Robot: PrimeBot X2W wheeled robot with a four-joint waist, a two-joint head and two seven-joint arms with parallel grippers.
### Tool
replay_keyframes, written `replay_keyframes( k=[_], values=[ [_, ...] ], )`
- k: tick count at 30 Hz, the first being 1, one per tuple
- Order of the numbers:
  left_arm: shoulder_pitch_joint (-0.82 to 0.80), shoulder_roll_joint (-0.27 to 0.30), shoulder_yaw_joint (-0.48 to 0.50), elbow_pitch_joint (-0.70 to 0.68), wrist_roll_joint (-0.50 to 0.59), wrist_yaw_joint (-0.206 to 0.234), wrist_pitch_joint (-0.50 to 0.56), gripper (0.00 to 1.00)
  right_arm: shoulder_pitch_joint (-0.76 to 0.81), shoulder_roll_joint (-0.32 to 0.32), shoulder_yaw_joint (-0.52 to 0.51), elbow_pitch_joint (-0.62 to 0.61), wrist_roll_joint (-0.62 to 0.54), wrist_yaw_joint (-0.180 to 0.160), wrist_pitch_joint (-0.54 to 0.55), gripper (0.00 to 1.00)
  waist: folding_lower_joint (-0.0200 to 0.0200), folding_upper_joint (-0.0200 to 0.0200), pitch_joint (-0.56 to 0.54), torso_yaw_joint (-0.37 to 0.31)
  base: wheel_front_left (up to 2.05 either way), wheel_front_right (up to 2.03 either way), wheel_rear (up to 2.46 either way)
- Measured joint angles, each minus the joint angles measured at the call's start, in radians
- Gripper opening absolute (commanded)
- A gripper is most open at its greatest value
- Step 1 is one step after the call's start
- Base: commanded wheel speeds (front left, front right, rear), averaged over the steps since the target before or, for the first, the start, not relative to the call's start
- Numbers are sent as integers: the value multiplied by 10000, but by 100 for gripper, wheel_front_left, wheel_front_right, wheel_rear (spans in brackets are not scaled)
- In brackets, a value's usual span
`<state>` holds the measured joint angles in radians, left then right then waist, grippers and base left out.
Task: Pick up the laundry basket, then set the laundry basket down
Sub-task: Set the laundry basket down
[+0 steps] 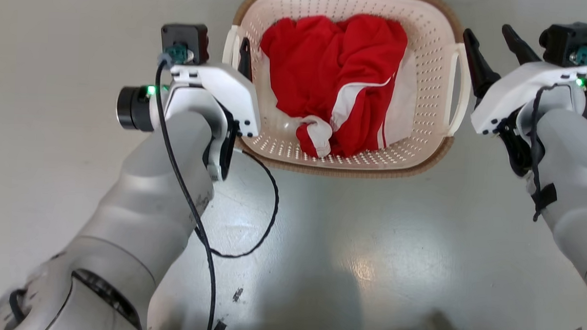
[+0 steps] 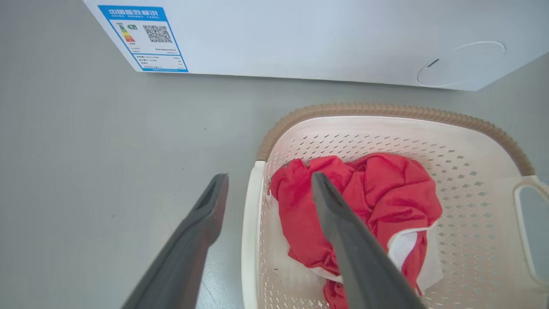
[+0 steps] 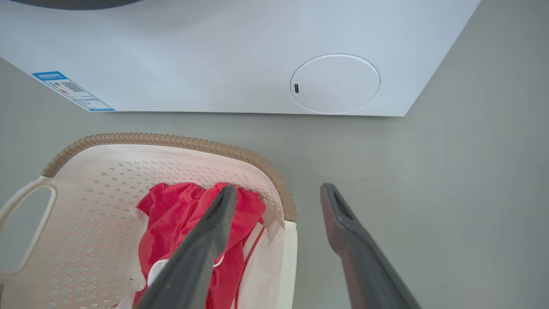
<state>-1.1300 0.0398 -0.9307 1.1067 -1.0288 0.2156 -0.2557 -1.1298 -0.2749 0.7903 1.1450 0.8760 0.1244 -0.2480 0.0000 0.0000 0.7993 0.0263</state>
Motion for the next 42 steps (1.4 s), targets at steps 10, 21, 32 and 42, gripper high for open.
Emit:
replay_keyframes(
  k=[10,21,32,42],
  values=[
    [1655,236,1891,-1103,1649,-38,0,100,1361,-102,-2065,-1185,-2034,2,0,100,0,0,-1097,-27,0,0,0],
    [3823,293,3843,-2290,3225,-571,0,100,3795,263,-4857,-3068,-4972,2,-2,100,0,0,-2854,-228,0,0,0],
    [6376,355,5714,-4079,4778,-1120,0,100,6420,878,-6650,-4834,-6516,2,-2,100,0,0,-4806,-346,0,0,0],
    [8690,359,7072,-5668,5561,-1292,0,100,8225,1043,-7129,-5912,-6968,4,-2,100,0,0,-6286,-344,0,0,0]
  ],
)
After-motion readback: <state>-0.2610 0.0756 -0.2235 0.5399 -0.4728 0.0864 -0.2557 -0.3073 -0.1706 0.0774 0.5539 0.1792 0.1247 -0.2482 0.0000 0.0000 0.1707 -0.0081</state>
